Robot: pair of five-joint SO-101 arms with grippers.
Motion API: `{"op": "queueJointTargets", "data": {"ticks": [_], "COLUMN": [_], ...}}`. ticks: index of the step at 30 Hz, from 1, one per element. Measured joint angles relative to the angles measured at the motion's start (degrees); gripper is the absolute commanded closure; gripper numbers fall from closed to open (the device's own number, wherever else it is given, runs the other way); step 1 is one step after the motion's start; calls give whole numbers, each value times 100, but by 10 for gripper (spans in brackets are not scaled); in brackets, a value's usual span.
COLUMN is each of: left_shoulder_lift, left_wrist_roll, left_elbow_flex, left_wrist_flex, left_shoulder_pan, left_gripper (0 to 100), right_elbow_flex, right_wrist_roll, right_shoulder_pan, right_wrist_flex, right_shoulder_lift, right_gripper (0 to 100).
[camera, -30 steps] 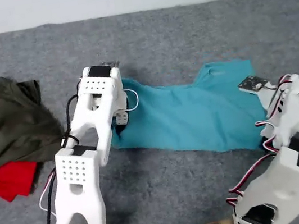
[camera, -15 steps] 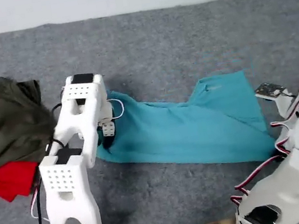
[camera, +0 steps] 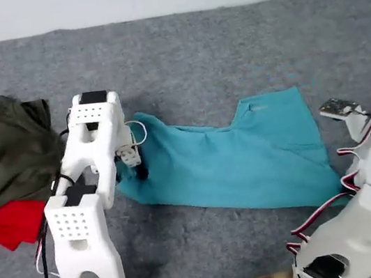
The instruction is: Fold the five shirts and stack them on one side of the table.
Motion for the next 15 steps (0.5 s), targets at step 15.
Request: {"op": "queueJointTargets", "data": {"ticks": [15], "left_shoulder_lift": [-1556], "left_wrist_roll": [-281], "left_elbow_flex": [44], "left_wrist_flex": [0], "left_shoulder_pan": [18], "left_gripper": [555], "right_elbow_flex": [-1099], "right_wrist_roll": [-9], "right_shoulder_pan": [-316], "right_wrist_flex": [35], "right_shoulder_lift": [0], "right_gripper": [627]}}
